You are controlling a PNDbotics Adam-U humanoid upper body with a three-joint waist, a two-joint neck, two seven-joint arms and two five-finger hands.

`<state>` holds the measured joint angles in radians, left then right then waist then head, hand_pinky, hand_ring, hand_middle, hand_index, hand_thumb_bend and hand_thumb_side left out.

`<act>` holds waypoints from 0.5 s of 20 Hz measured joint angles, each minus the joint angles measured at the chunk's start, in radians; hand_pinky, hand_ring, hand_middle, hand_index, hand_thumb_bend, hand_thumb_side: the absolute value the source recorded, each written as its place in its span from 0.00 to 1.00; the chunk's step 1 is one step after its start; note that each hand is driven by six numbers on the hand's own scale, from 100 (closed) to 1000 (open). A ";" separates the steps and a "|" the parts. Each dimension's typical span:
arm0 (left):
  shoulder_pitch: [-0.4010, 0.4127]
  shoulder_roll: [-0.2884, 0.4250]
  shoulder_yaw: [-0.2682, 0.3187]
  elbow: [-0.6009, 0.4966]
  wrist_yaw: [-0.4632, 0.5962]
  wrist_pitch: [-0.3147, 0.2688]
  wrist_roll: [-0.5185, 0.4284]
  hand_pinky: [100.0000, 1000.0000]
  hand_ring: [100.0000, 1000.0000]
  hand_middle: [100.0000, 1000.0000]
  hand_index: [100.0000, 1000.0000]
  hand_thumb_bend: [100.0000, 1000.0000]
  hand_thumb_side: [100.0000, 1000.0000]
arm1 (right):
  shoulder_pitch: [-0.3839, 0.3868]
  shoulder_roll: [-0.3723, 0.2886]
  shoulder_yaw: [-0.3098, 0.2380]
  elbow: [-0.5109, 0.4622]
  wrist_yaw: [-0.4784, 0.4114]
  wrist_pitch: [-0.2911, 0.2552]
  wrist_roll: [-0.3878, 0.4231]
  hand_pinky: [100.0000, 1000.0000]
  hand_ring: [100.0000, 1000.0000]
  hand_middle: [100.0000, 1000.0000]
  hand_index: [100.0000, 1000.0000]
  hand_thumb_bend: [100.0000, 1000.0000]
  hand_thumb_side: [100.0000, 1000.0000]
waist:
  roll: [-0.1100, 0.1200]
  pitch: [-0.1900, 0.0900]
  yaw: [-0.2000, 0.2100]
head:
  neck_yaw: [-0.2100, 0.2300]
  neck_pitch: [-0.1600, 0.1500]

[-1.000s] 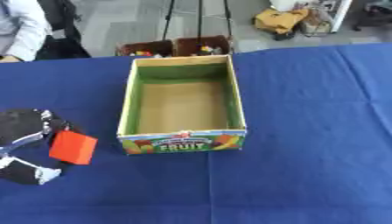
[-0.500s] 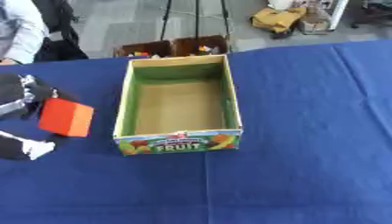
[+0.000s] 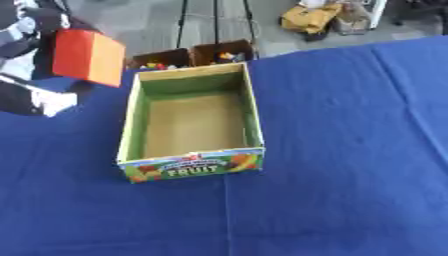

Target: Pick up objects on the table and place them in the box.

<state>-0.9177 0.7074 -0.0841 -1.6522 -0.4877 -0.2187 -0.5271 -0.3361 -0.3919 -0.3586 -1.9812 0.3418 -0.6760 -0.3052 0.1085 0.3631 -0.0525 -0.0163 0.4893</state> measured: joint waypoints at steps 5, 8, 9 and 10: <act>-0.069 -0.070 -0.020 0.142 -0.025 -0.014 0.012 0.00 0.21 0.27 0.44 0.00 0.11 | -0.020 -0.005 0.016 0.000 -0.018 -0.010 0.018 0.65 0.66 0.37 0.60 0.30 0.91 | 0.011 0.002 -0.032 | 0.034 -0.016; -0.094 -0.115 -0.035 0.229 -0.058 -0.038 0.025 0.00 0.22 0.27 0.44 0.00 0.17 | -0.031 -0.009 0.025 0.000 -0.029 -0.016 0.030 0.65 0.67 0.37 0.60 0.30 0.91 | 0.021 0.011 -0.048 | 0.048 -0.025; -0.098 -0.128 -0.039 0.258 -0.071 -0.048 0.029 0.00 0.22 0.27 0.44 0.00 0.17 | -0.038 -0.009 0.029 0.000 -0.032 -0.019 0.034 0.65 0.67 0.37 0.60 0.30 0.91 | 0.023 0.013 -0.055 | 0.053 -0.029; -0.104 -0.140 -0.044 0.287 -0.087 -0.058 0.033 0.00 0.22 0.27 0.44 0.00 0.17 | -0.043 -0.009 0.033 0.000 -0.036 -0.021 0.039 0.65 0.67 0.36 0.60 0.30 0.91 | 0.025 0.017 -0.062 | 0.057 -0.034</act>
<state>-1.0212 0.5671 -0.1282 -1.3654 -0.5750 -0.2766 -0.4936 -0.3796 -0.4006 -0.3258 -1.9812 0.3055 -0.6968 -0.2663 0.1337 0.3801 -0.1144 0.0408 0.4555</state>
